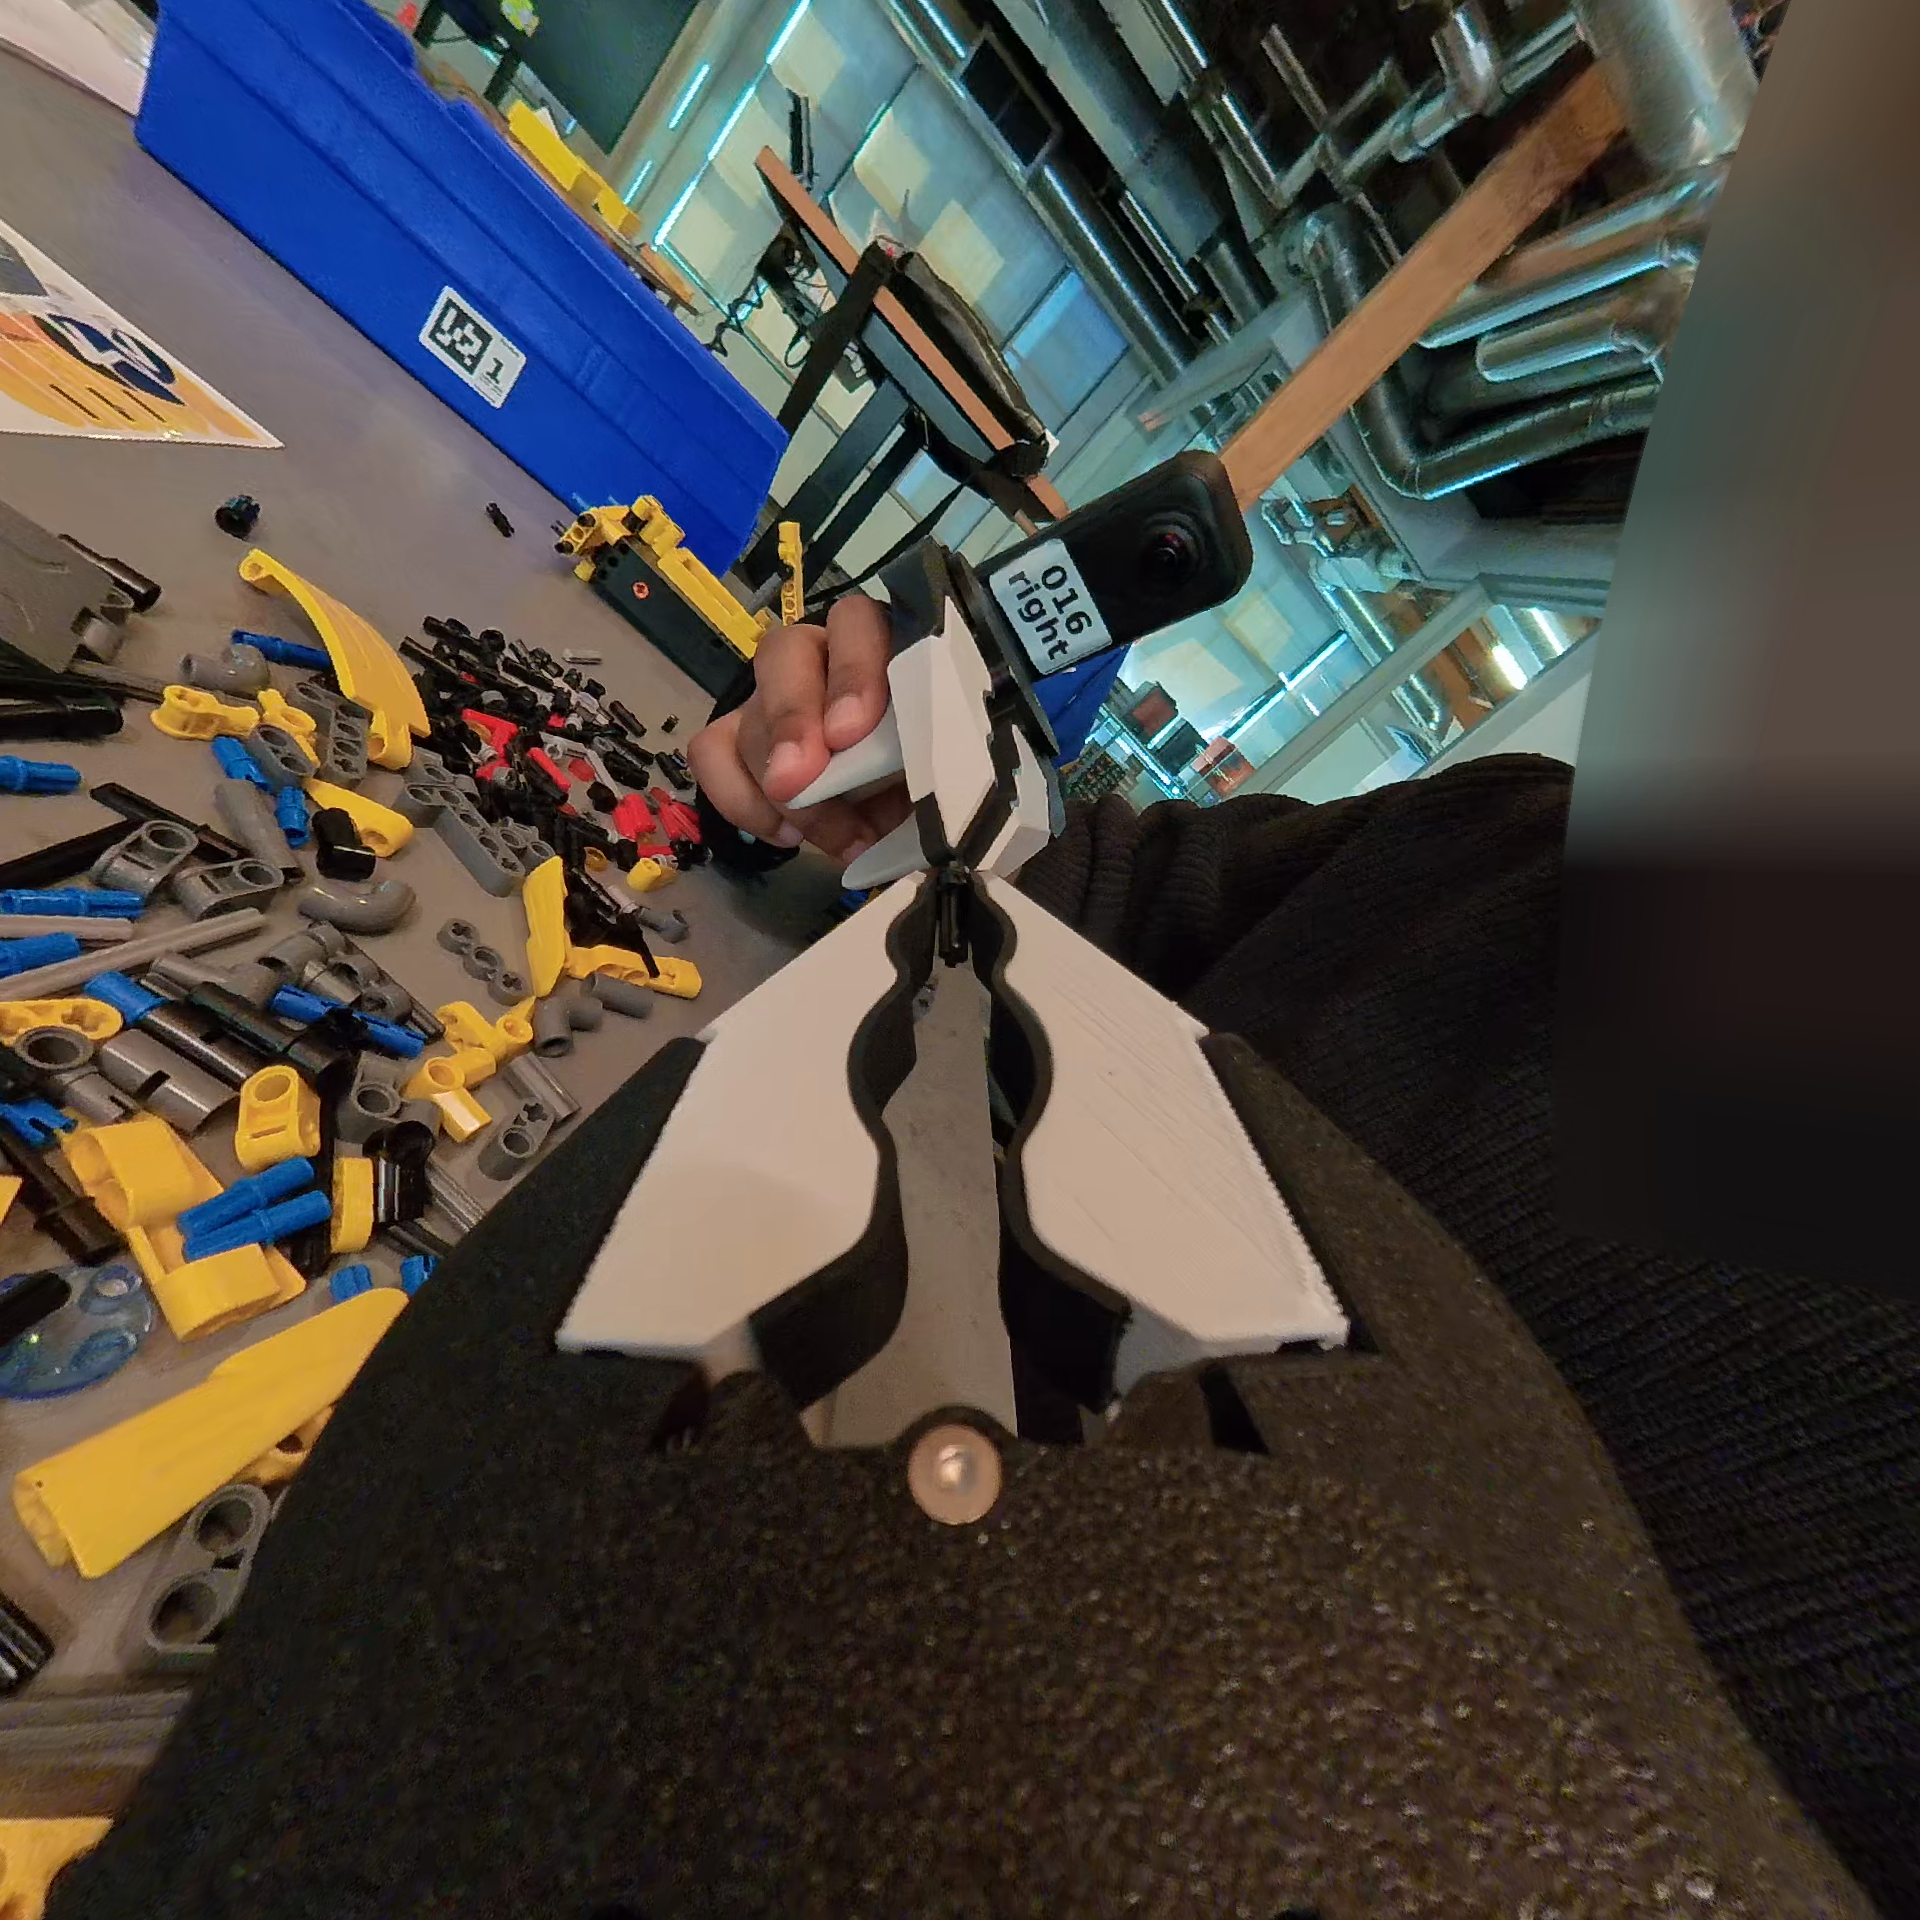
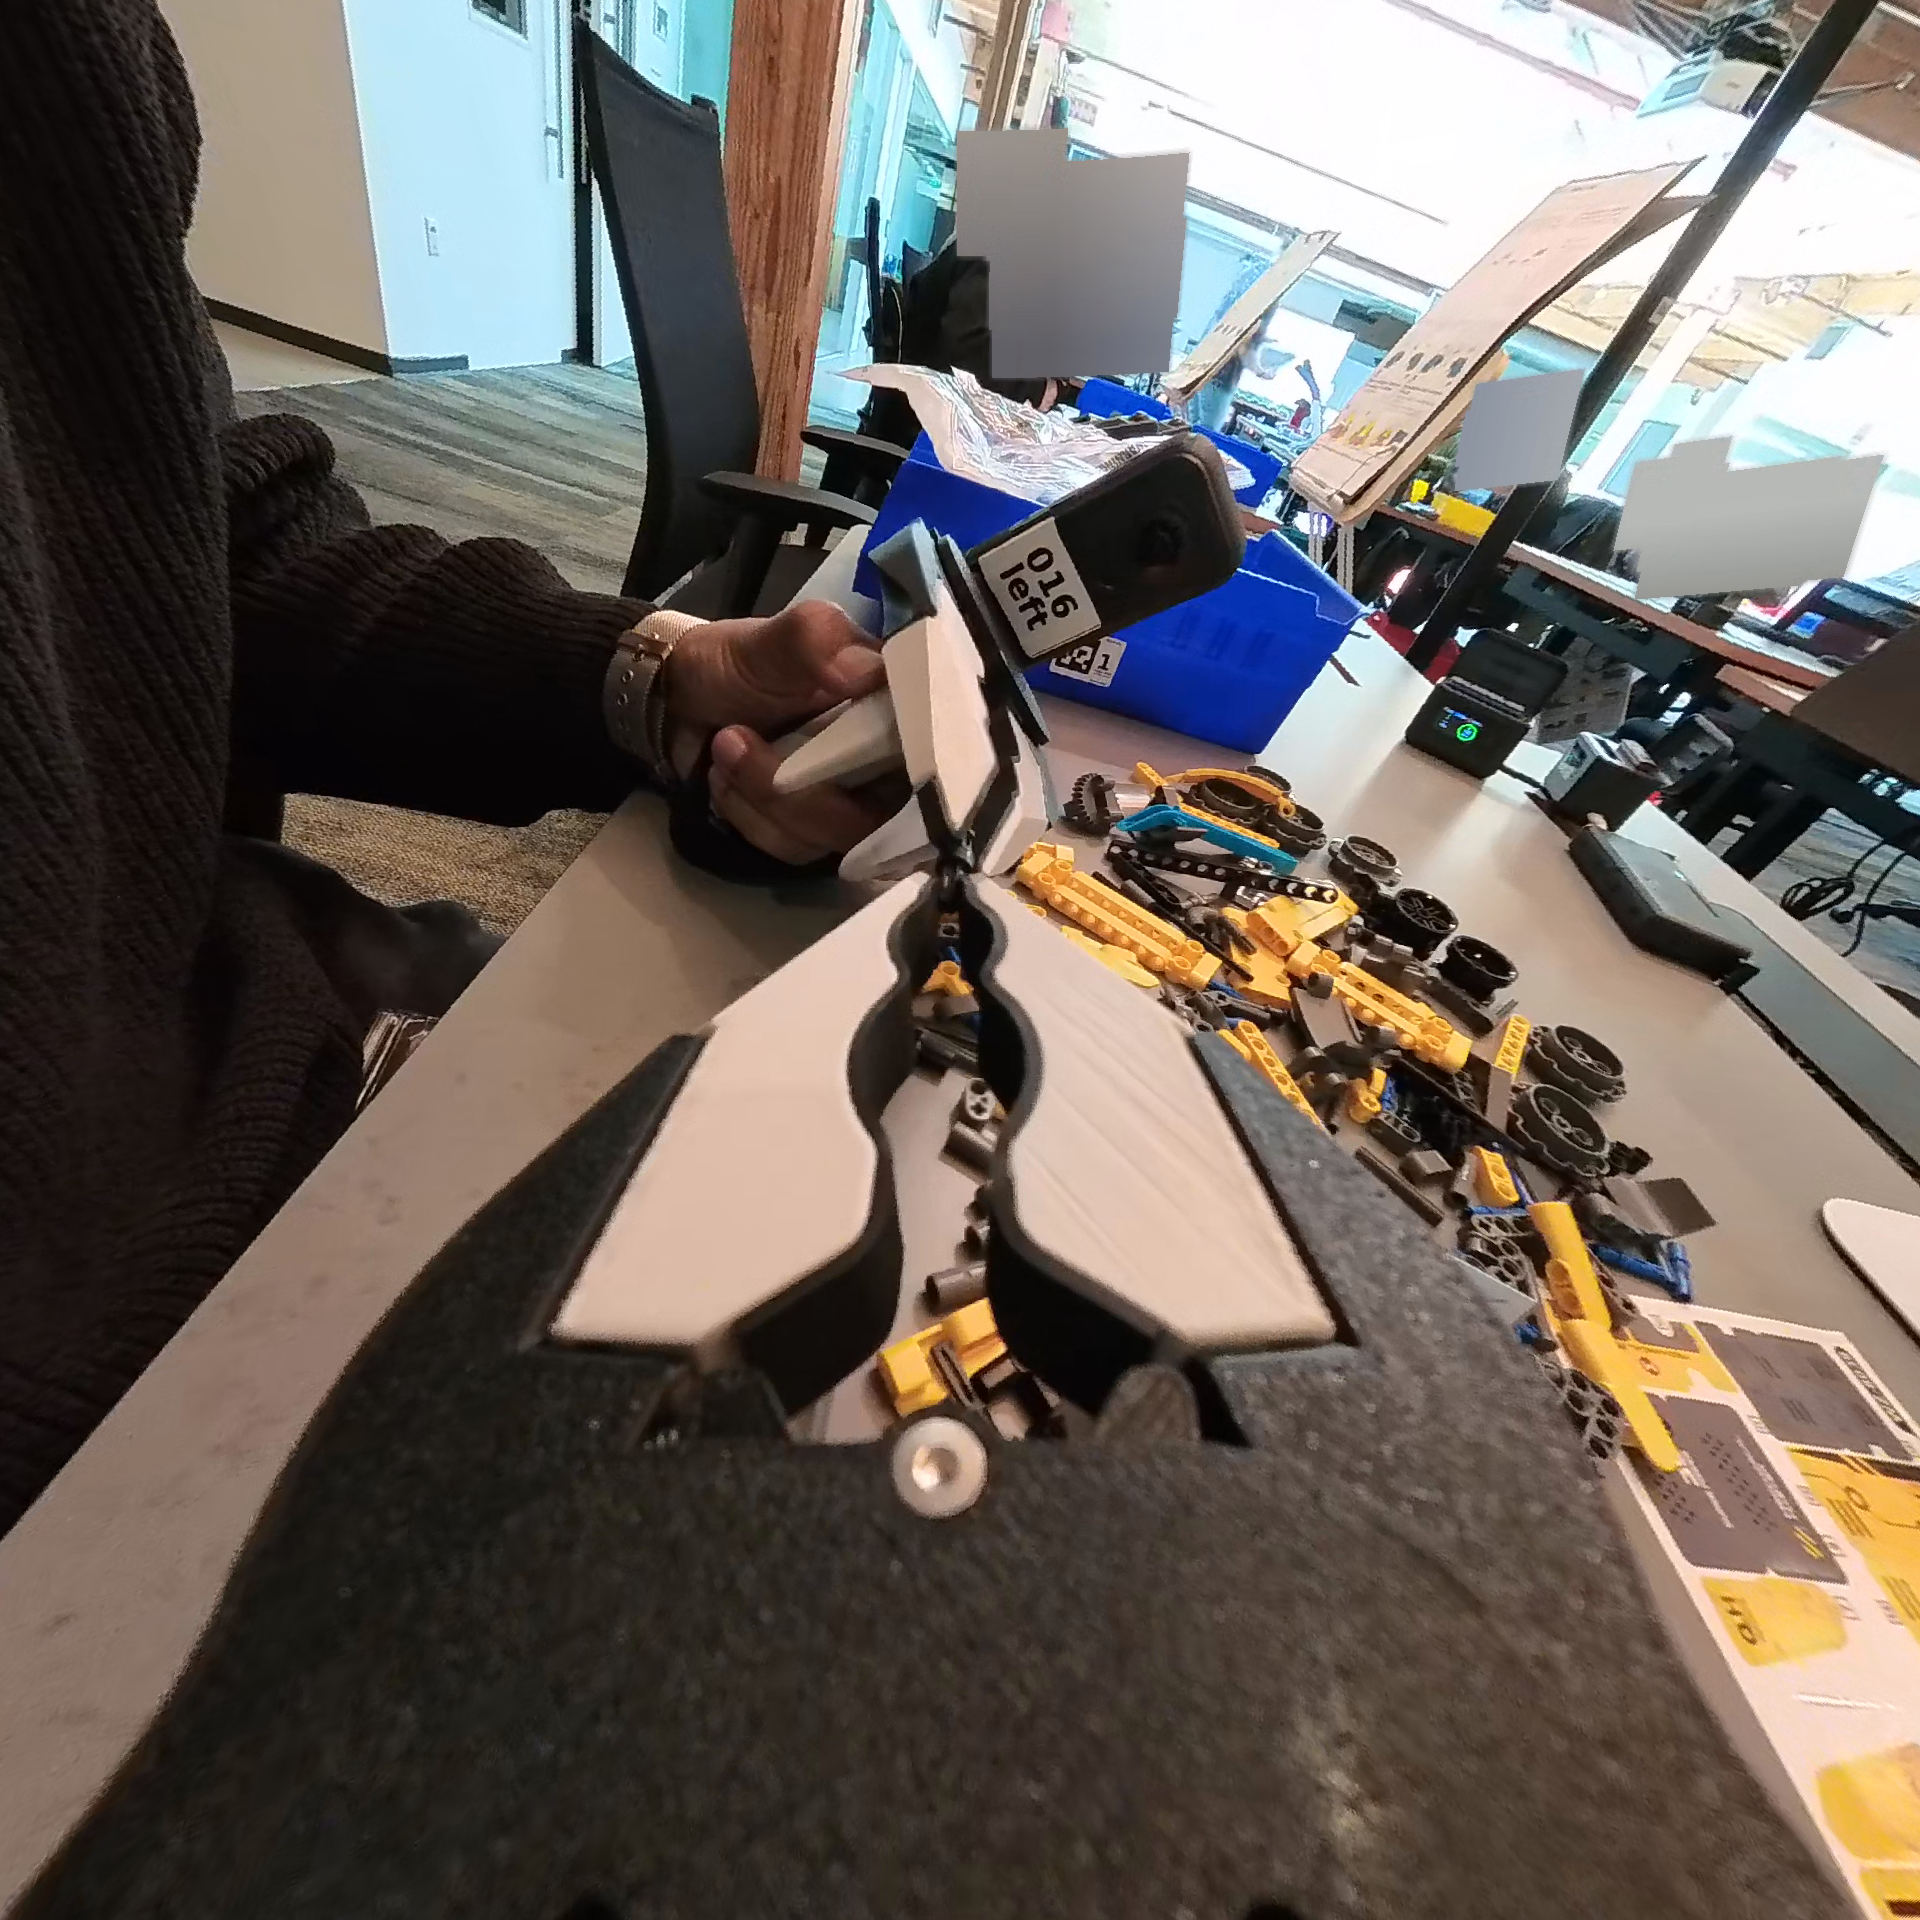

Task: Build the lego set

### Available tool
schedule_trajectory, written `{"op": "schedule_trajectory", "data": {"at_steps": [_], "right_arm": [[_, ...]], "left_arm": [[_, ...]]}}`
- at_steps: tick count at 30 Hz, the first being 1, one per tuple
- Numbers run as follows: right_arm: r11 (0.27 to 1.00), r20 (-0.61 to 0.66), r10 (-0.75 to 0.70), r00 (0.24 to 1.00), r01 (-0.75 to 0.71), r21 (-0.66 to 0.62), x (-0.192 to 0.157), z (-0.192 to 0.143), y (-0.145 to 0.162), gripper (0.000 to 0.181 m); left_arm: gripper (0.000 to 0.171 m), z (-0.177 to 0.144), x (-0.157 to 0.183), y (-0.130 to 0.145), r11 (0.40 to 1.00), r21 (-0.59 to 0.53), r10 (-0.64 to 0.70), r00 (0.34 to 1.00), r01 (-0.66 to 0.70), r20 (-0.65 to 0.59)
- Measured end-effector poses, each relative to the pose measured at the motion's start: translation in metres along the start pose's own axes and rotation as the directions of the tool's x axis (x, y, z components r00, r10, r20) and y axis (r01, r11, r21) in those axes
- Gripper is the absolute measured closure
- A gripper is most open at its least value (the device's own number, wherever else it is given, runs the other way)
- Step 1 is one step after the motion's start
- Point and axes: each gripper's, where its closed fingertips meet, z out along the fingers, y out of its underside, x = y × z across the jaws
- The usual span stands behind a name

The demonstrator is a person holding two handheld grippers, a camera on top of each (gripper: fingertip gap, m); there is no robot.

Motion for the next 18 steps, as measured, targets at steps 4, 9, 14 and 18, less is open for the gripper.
{"op": "schedule_trajectory", "data": {"at_steps": [4,9,14,18], "right_arm": [[1.0,-0.026,-0.01,1.0,0.011,0.002,0.0022,0.001,-0.0009,0.179],[1.0,-0.043,-0.02,0.999,0.02,-0.004,0.0038,0.0018,-0.0009,0.179],[0.999,-0.058,-0.036,0.998,0.035,-0.01,0.0046,0.0026,-0.0015,0.179],[0.998,-0.059,-0.051,0.997,0.05,-0.024,0.0041,0.0029,0.0006,0.179]], "left_arm": [[0.167,-0.0007,-0.0004,-0.0022,1.0,0.016,0.002,1.0,-0.002,0.004],[0.167,-0.001,-0.001,-0.0031,1.0,0.023,0.001,1.0,-0.001,0.008],[0.166,-0.0012,-0.0008,-0.0035,1.0,0.027,0.0,1.0,0.0,0.008],[0.167,-0.0004,-0.0025,-0.002,1.0,0.018,-0.014,1.0,0.013,0.012]]}}
